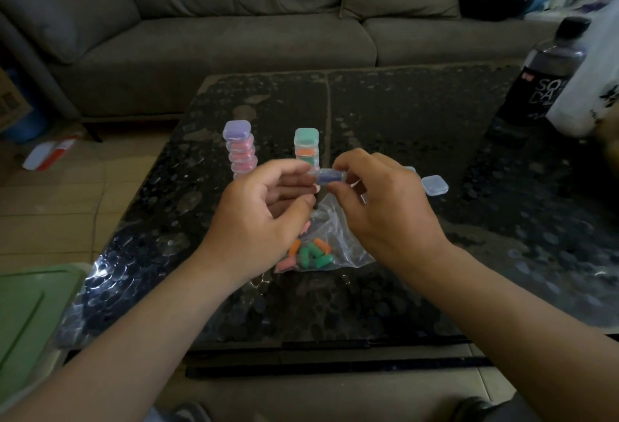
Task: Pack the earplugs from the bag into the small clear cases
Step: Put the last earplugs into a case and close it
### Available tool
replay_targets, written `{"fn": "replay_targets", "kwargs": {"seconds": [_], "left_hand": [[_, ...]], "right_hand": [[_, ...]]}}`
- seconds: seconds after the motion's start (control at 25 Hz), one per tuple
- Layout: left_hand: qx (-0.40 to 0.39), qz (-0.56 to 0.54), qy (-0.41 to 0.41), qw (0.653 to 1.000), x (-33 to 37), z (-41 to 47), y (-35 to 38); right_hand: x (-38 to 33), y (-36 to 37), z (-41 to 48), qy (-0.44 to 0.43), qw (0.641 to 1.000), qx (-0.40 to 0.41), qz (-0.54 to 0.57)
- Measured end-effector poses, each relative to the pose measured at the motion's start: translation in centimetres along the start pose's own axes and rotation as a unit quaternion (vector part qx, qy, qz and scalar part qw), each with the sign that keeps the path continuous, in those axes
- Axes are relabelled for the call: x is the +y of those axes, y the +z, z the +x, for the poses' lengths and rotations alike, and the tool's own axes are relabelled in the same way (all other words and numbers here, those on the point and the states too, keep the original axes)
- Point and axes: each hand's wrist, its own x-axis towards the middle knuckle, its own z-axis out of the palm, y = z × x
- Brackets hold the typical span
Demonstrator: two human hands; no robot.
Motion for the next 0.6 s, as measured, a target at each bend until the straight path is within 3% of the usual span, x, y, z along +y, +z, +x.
{"fn": "replay_targets", "kwargs": {"seconds": [0.24,0.48,0.6], "left_hand": [[0.01,-0.054,0.005,0.999,0.3,0.7,-0.5],[0.013,-0.028,0.001,1.0,-0.1,2.4,-0.1],[-0.002,-0.01,-0.009,1.0,-0.6,3.4,0.1]], "right_hand": [[-0.8,0.3,0.6,0.008,0.998,0.025,0.052],[-0.7,1.0,1.6,0.031,0.986,-0.08,0.141],[-0.6,1.3,2.4,0.035,0.983,-0.089,0.157]]}}
